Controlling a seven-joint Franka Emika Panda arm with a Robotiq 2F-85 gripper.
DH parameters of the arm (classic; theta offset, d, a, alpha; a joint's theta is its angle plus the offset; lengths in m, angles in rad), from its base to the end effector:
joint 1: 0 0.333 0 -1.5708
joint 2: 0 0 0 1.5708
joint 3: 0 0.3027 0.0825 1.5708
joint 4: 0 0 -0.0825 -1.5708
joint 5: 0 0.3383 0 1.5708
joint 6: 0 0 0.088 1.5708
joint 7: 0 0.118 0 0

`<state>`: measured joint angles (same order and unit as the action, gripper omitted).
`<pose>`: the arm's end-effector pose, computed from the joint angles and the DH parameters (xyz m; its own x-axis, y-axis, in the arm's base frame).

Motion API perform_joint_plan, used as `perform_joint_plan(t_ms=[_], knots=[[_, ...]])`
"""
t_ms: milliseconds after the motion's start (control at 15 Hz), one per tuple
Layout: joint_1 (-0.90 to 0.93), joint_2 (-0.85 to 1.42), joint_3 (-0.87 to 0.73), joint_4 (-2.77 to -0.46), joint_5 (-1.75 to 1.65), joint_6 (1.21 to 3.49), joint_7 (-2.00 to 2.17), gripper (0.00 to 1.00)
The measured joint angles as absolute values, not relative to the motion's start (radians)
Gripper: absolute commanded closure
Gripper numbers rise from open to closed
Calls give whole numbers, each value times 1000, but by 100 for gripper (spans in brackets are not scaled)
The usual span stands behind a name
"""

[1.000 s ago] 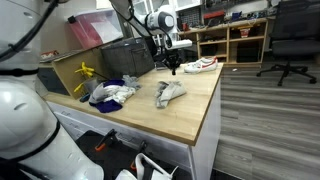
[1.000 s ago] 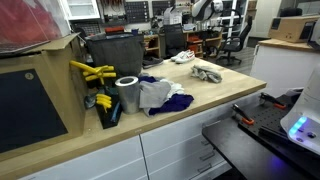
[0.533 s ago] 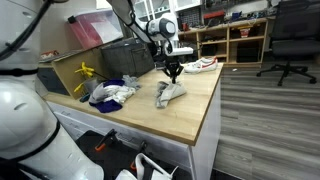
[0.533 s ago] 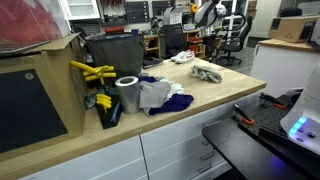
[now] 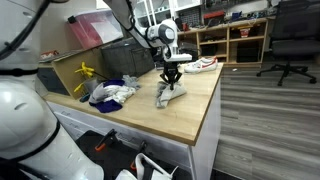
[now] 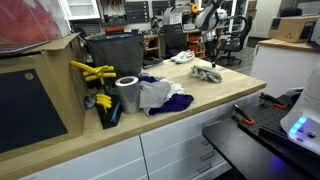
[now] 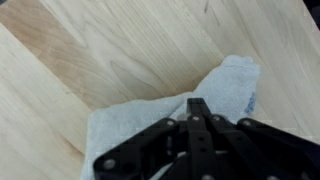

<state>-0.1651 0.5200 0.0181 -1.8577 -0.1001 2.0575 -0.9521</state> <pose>0.5552 -0.0890 0.2280 0.6103 0.7574 -0.2322 0.7247 -0.6521 -0.2224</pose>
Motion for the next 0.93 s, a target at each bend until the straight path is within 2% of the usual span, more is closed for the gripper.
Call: perform_joint_plan(t_ms=[933], knots=[[-160, 534, 19, -1966, -139, 2233, -955, 100]])
